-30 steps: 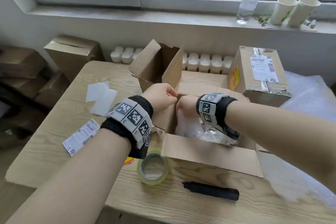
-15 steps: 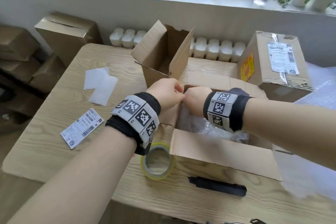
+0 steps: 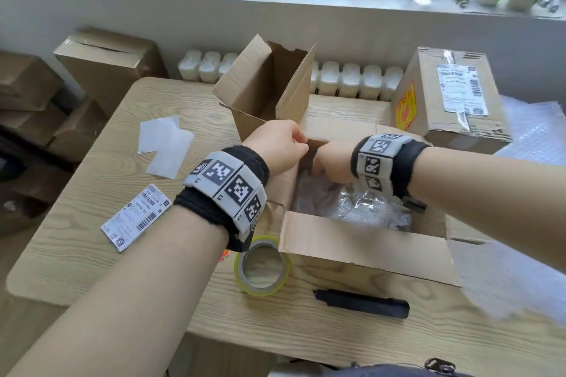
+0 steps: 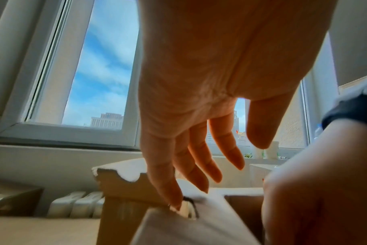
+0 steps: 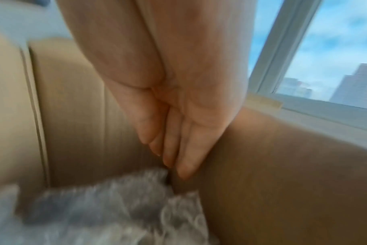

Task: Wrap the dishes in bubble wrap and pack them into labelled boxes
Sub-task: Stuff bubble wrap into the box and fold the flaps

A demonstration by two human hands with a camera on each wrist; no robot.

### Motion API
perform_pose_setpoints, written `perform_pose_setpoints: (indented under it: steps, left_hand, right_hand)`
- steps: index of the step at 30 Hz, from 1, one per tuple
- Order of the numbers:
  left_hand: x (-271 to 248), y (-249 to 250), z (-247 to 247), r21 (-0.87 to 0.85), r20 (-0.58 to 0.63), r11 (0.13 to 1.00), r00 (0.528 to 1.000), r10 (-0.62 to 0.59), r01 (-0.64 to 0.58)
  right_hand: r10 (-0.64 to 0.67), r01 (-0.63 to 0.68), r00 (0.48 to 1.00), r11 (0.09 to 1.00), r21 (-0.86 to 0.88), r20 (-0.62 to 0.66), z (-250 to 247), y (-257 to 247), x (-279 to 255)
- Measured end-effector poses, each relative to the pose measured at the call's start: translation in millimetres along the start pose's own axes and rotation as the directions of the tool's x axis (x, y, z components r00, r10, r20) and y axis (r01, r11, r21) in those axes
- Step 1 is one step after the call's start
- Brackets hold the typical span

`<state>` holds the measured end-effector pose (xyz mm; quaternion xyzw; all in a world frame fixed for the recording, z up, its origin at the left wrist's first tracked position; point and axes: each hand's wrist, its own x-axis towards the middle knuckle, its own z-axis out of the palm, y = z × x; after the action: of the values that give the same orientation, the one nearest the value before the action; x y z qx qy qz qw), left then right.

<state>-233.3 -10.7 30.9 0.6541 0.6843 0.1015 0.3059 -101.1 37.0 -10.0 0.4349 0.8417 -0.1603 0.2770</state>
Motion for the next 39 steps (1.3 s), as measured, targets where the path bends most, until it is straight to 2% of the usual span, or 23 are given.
perform_pose_setpoints:
  steps: [3,6,9,12,17,19,21,23,25,27,28,31,35,38,39]
  left_hand:
    - [0,27,-5,0.116,-0.002,0.993,1.0,0.021,-0.02]
    - [3,65,-3,0.263,-0.013,0.964,0.999,0.036,-0.031]
    - [6,113,9,0.328,0.006,0.939,0.994,0.113,-0.109]
    - [7,163,34,0.294,0.066,0.929,0.974,0.217,-0.226]
    - [13,224,99,0.191,0.244,0.943,0.943,0.224,-0.274]
    - [15,243,125,0.189,0.304,0.937,0.925,0.227,-0.292]
    - [17,254,141,0.209,0.324,0.928,0.917,0.233,-0.309]
    - [19,266,157,0.235,0.327,0.919,0.916,0.232,-0.316]
    - [21,275,169,0.264,0.329,0.912,0.918,0.223,-0.315]
    - [24,282,176,0.289,0.328,0.903,0.919,0.218,-0.317]
    - [24,284,178,0.302,0.323,0.899,0.922,0.216,-0.317]
    - [25,287,181,0.324,0.3,0.893,0.929,0.217,-0.313]
    - [24,289,173,0.291,0.281,0.909,0.935,0.216,-0.297]
    - [23,290,156,0.236,0.145,0.92,0.948,0.284,-0.312]
    - [22,291,149,0.181,0.091,0.932,0.949,0.303,-0.315]
  right_hand:
    - [0.013,0.001,0.992,0.994,0.109,-0.122,-15,24,-32]
    - [0.079,-0.024,0.973,0.97,0.244,-0.219,-19,57,-76]
    - [0.199,-0.072,0.93,0.922,0.38,-0.307,-4,98,-116]
    - [0.365,-0.17,0.868,0.856,0.489,-0.337,24,142,-151]
    - [0.606,-0.386,0.747,0.731,0.563,-0.274,91,214,-204]
    - [0.64,-0.447,0.752,0.67,0.593,-0.156,122,232,-220]
    - [0.603,-0.457,0.797,0.64,0.617,-0.035,149,235,-225]
    - [0.536,-0.409,0.844,0.617,0.672,0.021,170,230,-228]
    - [0.469,-0.363,0.883,0.666,0.652,0.013,187,221,-224]
    - [0.463,-0.34,0.885,0.723,0.601,-0.056,198,217,-217]
    - [0.484,-0.325,0.868,0.718,0.616,-0.107,199,218,-217]
    - [0.599,-0.188,0.765,0.562,0.805,-0.239,186,232,-226]
    - [0.71,0.145,0.597,0.363,0.92,-0.374,142,258,-249]
    - [0.78,0.359,0.468,0.261,0.896,-0.415,110,266,-262]
    - [0.782,0.398,0.461,0.241,0.885,-0.42,103,267,-264]
